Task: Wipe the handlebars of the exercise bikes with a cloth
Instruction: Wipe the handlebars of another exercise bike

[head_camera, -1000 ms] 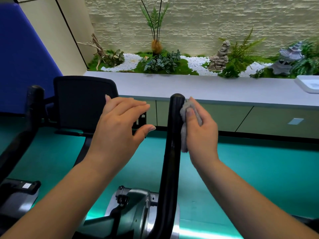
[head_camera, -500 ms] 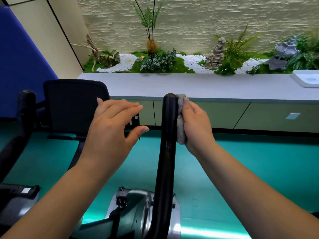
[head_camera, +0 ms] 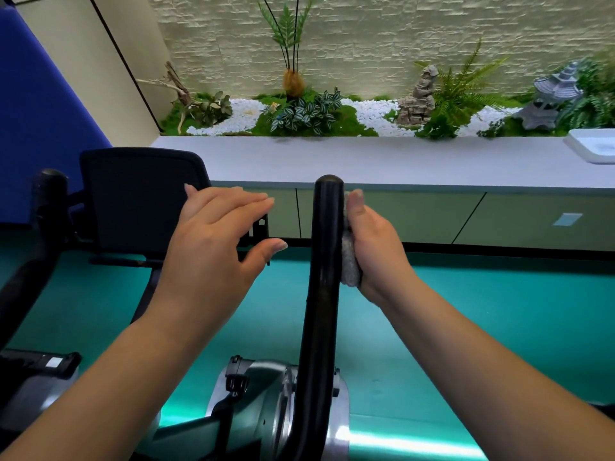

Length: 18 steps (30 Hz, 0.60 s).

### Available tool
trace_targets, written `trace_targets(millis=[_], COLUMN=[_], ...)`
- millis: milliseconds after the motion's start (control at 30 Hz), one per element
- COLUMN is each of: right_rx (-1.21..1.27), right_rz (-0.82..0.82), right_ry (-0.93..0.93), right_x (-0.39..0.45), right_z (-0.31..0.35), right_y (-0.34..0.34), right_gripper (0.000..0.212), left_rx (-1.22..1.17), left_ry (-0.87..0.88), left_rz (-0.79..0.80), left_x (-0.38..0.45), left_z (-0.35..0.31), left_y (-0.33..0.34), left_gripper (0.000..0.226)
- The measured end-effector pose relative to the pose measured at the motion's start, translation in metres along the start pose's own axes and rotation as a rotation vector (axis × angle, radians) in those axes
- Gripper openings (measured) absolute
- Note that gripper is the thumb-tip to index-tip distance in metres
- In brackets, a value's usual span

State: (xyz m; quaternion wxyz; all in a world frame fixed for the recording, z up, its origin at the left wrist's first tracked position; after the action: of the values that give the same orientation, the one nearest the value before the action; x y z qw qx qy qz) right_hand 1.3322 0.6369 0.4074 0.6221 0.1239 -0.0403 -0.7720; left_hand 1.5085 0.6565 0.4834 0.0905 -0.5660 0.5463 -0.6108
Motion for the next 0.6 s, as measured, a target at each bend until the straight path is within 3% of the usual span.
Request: trace_targets(millis=[233, 433, 600], right_rx=[0.068, 0.016, -0.02], right_rz=[-0.001, -0.055, -0.079], right_ry=[0.098, -0.081, -0.1], right_x=[-0.032, -0.004, -0.034], right_z=[-0.041, 0.001, -0.022], right_y=[-0.004, -0.004, -0.01], right_gripper=[0.04, 0.034, 0.026], left_rx=[-0.017, -0.017, -0.015], left_ry=[0.006, -0.001, -0.009], left_rz=[-0.01, -0.003, -0.012], left_x=[0.0, 0.0, 0.0], left_z=[0.0, 0.0, 0.0], left_y=[0.0, 0.0, 0.0], left_gripper=[0.048, 0.048, 0.048])
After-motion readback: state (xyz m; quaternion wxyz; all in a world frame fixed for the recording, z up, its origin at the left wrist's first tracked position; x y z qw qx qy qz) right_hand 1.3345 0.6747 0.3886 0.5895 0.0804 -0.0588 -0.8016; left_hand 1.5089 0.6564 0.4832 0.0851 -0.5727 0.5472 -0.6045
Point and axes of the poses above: each hand's wrist, its own x-axis towards the middle knuckle, its own y-axis out of the palm, z = x × y, the point moved 6 cm from there along x, towards the middle knuckle, and after that the axes turned 3 degrees about -z, right-handed, at the moved point
